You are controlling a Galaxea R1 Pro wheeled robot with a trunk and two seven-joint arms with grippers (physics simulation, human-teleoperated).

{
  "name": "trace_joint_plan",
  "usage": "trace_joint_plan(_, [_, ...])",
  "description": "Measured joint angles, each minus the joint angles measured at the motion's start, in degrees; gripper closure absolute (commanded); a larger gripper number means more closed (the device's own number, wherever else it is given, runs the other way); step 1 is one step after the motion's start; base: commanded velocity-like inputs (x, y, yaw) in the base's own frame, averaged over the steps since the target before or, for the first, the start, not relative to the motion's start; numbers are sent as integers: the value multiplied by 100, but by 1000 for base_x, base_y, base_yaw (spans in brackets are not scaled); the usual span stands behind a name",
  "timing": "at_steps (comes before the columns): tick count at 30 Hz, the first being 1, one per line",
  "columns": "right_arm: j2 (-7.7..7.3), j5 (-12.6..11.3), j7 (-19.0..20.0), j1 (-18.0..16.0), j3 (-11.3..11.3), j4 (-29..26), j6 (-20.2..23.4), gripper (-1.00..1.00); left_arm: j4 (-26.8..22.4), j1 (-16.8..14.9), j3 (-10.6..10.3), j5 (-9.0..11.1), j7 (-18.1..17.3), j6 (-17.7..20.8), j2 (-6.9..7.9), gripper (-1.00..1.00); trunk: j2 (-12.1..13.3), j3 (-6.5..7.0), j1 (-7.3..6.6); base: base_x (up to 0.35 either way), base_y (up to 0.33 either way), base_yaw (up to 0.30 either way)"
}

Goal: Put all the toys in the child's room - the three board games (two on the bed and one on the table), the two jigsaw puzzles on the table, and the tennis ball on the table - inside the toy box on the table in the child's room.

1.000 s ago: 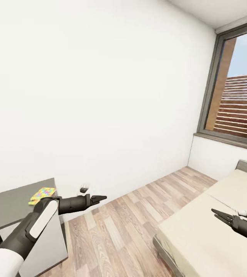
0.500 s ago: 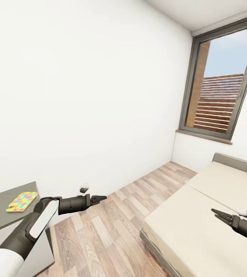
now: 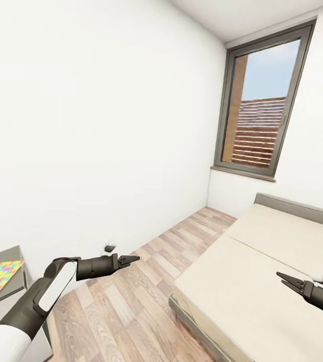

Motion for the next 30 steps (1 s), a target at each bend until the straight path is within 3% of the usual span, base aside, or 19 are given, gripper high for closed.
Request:
trace_joint_plan(9, [-1,0,-20,-1,-2,0,2,-100,0,1,5,1,-1,-2,0,-100,0,-36,1,-79,-95,-249])
trace_joint_plan(30, [-6,1,-25,-1,-7,2,2,-100,0,0,6,0,0,-2,18,-100,2,-110,-1,-66,-261,-254])
